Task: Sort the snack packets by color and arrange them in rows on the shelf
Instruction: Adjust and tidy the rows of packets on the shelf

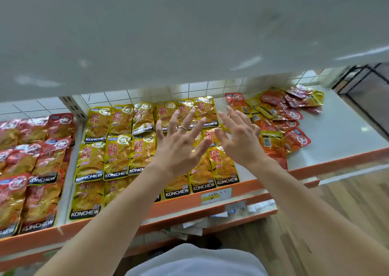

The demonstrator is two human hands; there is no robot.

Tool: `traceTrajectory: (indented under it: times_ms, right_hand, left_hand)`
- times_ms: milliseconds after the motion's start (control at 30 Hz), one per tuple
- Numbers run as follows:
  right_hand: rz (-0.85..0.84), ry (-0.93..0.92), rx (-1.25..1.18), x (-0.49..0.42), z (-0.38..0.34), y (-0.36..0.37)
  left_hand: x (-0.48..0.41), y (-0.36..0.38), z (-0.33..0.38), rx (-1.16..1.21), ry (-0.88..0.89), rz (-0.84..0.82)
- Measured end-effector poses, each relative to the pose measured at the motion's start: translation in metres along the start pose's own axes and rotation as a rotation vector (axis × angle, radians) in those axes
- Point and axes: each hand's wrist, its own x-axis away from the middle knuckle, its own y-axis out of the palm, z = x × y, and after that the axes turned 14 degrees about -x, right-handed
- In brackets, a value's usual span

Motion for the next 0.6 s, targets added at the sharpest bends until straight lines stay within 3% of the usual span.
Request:
traceTrajectory:
  times_ms: [300,600]
  right_hand:
    - [0.11,0.128,-0.016,0.055,-0.001,-0.021]
    - [0.152,0.253,0.017,0.079,0.054,-0.077]
  left_hand:
    - [0.003,0.003,0.019,0.016,0.181,0.004]
    - [-0.015,0.004,0.088,-0.074,0.322,0.005]
